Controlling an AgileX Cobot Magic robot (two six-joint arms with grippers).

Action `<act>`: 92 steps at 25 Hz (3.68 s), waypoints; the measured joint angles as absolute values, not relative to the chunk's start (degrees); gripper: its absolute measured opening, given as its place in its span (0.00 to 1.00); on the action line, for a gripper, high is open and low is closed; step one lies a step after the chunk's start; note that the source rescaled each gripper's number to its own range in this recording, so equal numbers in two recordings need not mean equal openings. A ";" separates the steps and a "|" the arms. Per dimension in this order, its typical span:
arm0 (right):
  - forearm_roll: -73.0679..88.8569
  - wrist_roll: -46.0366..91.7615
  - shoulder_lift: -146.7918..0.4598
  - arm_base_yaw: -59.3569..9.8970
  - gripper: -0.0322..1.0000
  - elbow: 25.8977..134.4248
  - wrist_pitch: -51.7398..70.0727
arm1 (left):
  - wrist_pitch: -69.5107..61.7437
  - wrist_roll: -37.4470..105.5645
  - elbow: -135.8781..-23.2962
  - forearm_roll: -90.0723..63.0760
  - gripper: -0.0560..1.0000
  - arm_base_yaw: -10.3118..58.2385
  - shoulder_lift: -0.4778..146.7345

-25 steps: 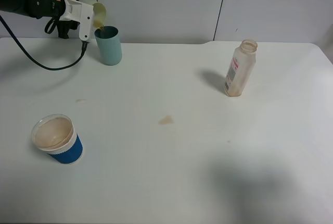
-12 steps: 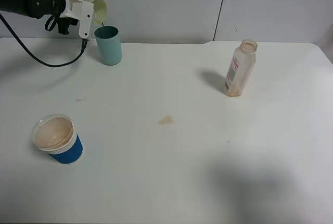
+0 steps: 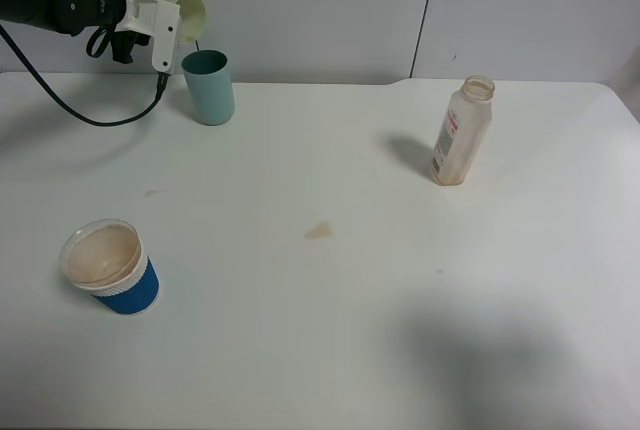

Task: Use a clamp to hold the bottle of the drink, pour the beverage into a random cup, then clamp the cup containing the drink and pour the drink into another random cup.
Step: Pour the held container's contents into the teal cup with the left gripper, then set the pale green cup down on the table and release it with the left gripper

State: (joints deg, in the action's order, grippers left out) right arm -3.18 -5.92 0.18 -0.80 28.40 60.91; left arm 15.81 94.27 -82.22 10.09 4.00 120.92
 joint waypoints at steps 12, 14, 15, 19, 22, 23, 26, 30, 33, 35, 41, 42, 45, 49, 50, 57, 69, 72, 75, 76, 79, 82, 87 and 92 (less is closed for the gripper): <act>-3.18 -5.92 0.18 -0.80 1.00 28.40 60.91 | 15.84 94.22 -82.22 9.30 0.07 4.00 120.87; -3.18 -5.92 0.18 -0.80 1.00 28.40 60.91 | 15.84 93.63 -82.22 8.40 0.07 4.00 120.87; -3.18 -5.92 0.18 -0.80 1.00 28.40 60.91 | 15.84 93.22 -82.22 7.94 0.07 4.00 120.87; -3.18 -5.92 0.18 -0.80 1.00 28.40 60.91 | 15.84 88.08 -82.22 7.61 0.07 4.00 120.87; -3.18 -5.92 0.18 -0.80 1.00 28.40 60.91 | 15.84 80.05 -82.22 7.55 0.07 4.00 120.70; -3.18 -5.92 0.18 -0.80 1.00 28.40 60.91 | 15.84 76.72 -82.22 7.53 0.07 4.00 120.48; -3.18 -5.92 0.18 -0.80 1.00 28.40 60.91 | 15.78 66.45 -82.22 7.58 0.07 3.84 119.61; -3.18 -5.92 0.18 -0.80 1.00 28.40 60.91 | 14.66 53.15 -82.22 9.28 0.07 2.88 118.06; -3.18 -5.92 0.18 -0.80 1.00 28.40 60.91 | 12.28 45.17 -82.22 11.25 0.07 1.54 117.50; -3.18 -5.92 0.18 -0.80 1.00 28.40 60.91 | 10.15 41.55 -82.22 12.11 0.07 0.69 117.50; -3.18 -5.92 0.18 -0.80 1.00 28.40 60.91 | 9.78 34.03 -78.38 12.74 0.07 -1.62 116.99; -3.18 -5.92 0.18 -0.80 1.00 28.40 60.91 | 10.76 33.46 -77.04 12.46 0.07 -2.08 116.84; -3.18 -5.92 0.18 -0.80 1.00 28.40 60.91 | 13.16 32.65 -74.60 11.59 0.07 -2.72 116.61; -3.18 -5.92 0.18 -0.80 1.00 28.40 60.91 | 16.95 32.17 -70.57 10.57 0.07 -3.41 115.92; -3.18 -5.92 0.18 -0.80 1.00 28.40 60.91 | 17.72 32.17 -69.56 10.39 0.07 -3.48 115.73; -3.18 -5.92 0.18 -0.80 1.00 28.40 60.91 | 22.42 31.93 -62.66 8.54 0.07 -3.48 115.24; -3.18 -5.92 0.18 -0.80 1.00 28.40 60.91 | 31.43 24.50 -54.87 5.96 0.07 -3.48 115.17; -3.18 -5.92 0.18 -0.80 1.00 28.40 60.91 | 34.74 20.81 -53.83 5.91 0.07 -3.48 115.12; -3.18 -5.92 0.18 -0.80 1.00 28.40 60.91 | 38.64 18.12 -52.24 5.91 0.07 -3.48 115.12; -3.18 -5.92 0.18 -0.80 1.00 28.40 60.91 | 40.22 17.44 -51.59 5.91 0.07 -3.48 115.12; -3.18 -5.92 0.18 -0.80 1.00 28.40 60.91 | 42.82 16.84 -50.06 5.91 0.07 -3.48 115.12; -3.18 -5.92 0.18 -0.80 1.00 28.40 60.91 | 46.03 16.67 -47.74 5.91 0.07 -3.48 115.12; -3.18 -5.92 0.18 -0.80 1.00 28.40 60.91 | 50.87 16.43 -44.60 5.91 0.07 -3.48 115.11; -3.18 -5.92 0.18 -0.80 1.00 28.40 60.91 | 57.86 13.48 -41.38 5.91 0.07 -3.48 115.06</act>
State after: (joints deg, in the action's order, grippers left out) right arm -3.18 -5.92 0.18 -0.80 28.40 60.91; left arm 57.86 13.48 -41.38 5.91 -3.48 115.06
